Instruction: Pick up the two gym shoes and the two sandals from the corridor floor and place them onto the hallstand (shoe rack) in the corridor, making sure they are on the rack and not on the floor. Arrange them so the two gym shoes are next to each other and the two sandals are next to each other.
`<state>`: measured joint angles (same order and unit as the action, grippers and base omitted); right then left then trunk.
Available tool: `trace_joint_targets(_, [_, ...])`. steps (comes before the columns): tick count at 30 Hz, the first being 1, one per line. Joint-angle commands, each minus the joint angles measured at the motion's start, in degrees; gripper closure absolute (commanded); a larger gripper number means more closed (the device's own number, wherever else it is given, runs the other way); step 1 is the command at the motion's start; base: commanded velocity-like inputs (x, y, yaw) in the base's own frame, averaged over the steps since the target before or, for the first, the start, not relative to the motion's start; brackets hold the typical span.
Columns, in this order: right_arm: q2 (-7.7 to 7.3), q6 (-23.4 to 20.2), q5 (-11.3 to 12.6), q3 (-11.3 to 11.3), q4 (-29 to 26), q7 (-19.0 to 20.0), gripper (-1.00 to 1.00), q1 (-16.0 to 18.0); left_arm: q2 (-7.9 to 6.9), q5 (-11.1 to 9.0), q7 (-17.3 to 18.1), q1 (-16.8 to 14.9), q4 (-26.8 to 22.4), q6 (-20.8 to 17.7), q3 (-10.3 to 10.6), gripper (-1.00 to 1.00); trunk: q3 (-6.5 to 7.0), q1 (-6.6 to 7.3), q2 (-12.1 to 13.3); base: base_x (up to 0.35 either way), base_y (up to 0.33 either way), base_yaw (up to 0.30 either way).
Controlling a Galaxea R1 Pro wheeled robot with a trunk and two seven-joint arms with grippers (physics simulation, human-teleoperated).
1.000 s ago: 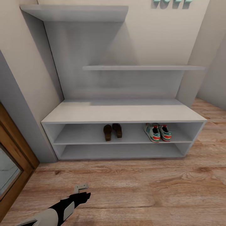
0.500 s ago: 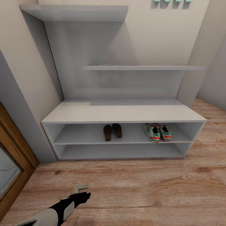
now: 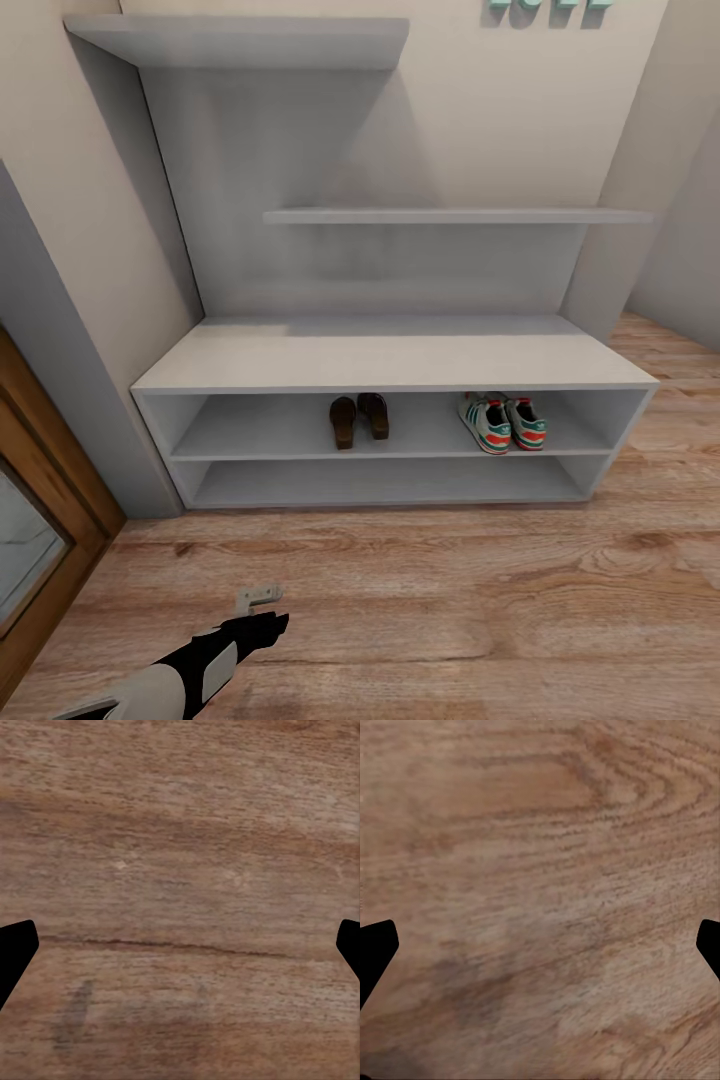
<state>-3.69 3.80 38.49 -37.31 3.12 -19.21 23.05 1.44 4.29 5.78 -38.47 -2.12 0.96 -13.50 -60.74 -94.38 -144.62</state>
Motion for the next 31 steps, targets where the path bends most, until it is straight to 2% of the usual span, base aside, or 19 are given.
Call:
trace_joint_targets(1, [0.08, 0.3, 0.6, -0.4, 0.1, 0.0, -1.00, -0.1, -0.01, 0.5, 0.2, 0.0, 0.0, 0.1, -0.5, -1.00, -0.05, 0.01, 0.0, 0.000, 0.000, 0.000])
trace_joint_targets(31, [0.35, 0.3, 0.6, -0.4, 0.1, 0.0, -1.00, -0.8, -0.12, 0.5, 0.1, 0.0, 0.0, 0.1, -0.5, -1.00, -0.05, 0.01, 0.0, 0.000, 0.000, 0.000])
